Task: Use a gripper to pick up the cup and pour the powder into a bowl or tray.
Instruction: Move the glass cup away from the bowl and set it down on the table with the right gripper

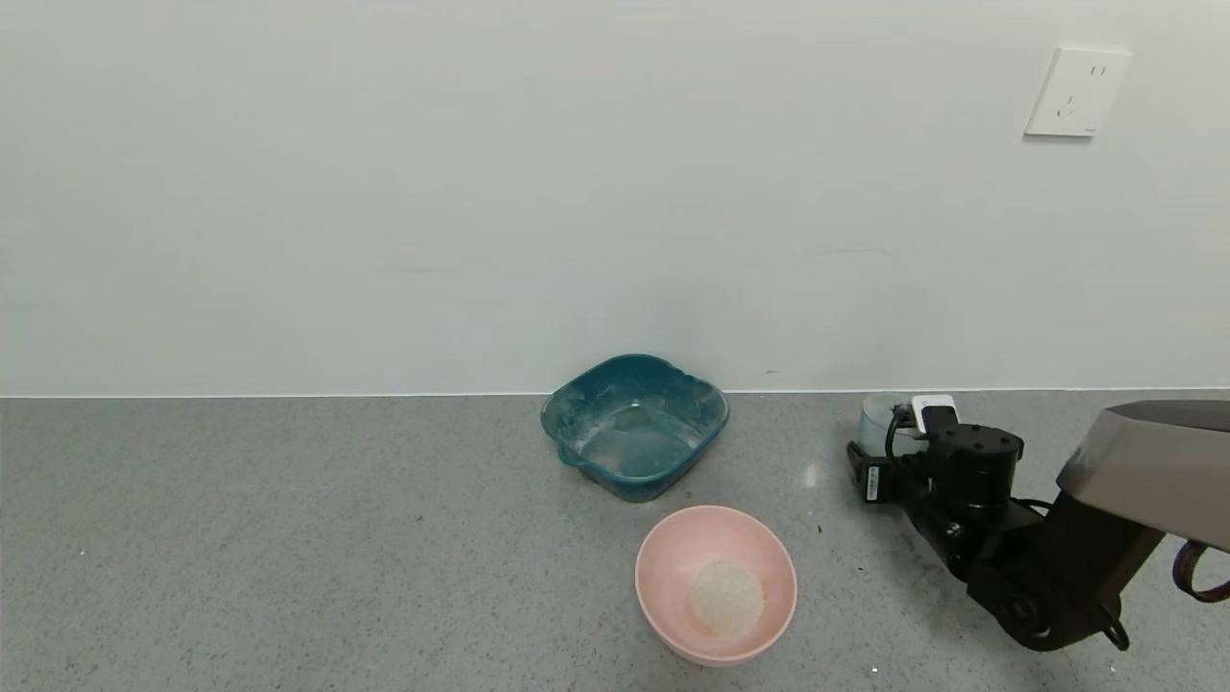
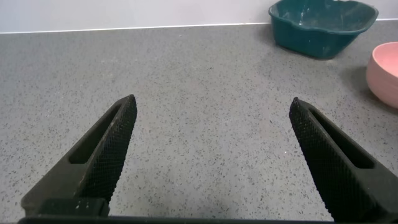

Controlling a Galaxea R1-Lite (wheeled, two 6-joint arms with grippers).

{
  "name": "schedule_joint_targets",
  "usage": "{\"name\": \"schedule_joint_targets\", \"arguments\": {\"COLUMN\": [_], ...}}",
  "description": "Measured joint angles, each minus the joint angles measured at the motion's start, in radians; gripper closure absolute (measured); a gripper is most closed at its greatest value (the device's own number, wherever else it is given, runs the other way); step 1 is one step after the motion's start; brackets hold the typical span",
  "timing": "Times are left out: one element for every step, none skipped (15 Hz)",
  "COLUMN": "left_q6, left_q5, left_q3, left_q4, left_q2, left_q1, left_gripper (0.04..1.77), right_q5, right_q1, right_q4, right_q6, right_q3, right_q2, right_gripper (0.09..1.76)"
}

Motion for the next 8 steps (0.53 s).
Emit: {"name": "schedule_joint_targets", "arguments": {"left_q6": [0.0,0.0,0.0,0.0,0.0,0.0,0.0,0.0], "left_q5": [0.0,0.0,0.0,0.0,0.0,0.0,0.0,0.0], "left_q3": [0.0,0.0,0.0,0.0,0.0,0.0,0.0,0.0], "left_q4": [0.0,0.0,0.0,0.0,0.0,0.0,0.0,0.0], "left_q2": [0.0,0.0,0.0,0.0,0.0,0.0,0.0,0.0], "left_q1": [0.0,0.0,0.0,0.0,0.0,0.0,0.0,0.0], "left_gripper": [0.05,0.05,0.05,0.05,0.05,0.05,0.05,0.05], "right_q5": [0.0,0.0,0.0,0.0,0.0,0.0,0.0,0.0], "right_q1": [-0.001,-0.001,-0.002,-0.002,-0.002,-0.002,-0.002,-0.002], "right_q4": [0.0,0.0,0.0,0.0,-0.001,-0.002,-0.003,-0.004], "right_q6": [0.0,0.0,0.0,0.0,0.0,0.0,0.0,0.0], "right_q3": [-0.001,-0.001,-0.001,-0.001,-0.001,0.0,0.001,0.002], "right_q2": [0.002,0.004,0.006,0.009,0.011,0.012,0.012,0.013], "right_gripper": [0.51,0.51,0.51,0.51,0.51,0.51,0.51,0.51]}}
